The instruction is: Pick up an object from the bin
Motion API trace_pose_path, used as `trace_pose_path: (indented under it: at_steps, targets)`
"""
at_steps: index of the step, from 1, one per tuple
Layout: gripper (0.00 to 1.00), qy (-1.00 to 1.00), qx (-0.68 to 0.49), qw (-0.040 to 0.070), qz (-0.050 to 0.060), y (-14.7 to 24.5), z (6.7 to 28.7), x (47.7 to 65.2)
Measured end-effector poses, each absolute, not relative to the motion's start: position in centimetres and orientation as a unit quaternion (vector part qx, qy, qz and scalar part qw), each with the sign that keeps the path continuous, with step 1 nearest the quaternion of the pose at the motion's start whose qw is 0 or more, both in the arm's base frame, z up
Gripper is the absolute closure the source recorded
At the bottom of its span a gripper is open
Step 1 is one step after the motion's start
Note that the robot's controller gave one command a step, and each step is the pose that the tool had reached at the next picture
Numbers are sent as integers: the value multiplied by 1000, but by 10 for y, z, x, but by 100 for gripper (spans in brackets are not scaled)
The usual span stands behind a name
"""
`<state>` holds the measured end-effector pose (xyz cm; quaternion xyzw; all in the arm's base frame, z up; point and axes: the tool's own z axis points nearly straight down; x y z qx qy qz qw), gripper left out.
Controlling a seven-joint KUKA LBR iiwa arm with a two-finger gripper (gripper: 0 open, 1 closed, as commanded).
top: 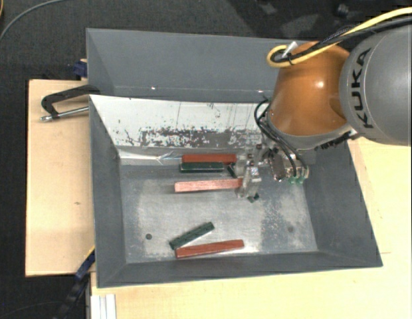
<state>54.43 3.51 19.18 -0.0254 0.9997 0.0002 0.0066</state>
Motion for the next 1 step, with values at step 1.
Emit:
trace_pose_path:
  at_steps: [1]
  targets:
    - [100, 999, -39, 9, 0, 33, 409, 541]
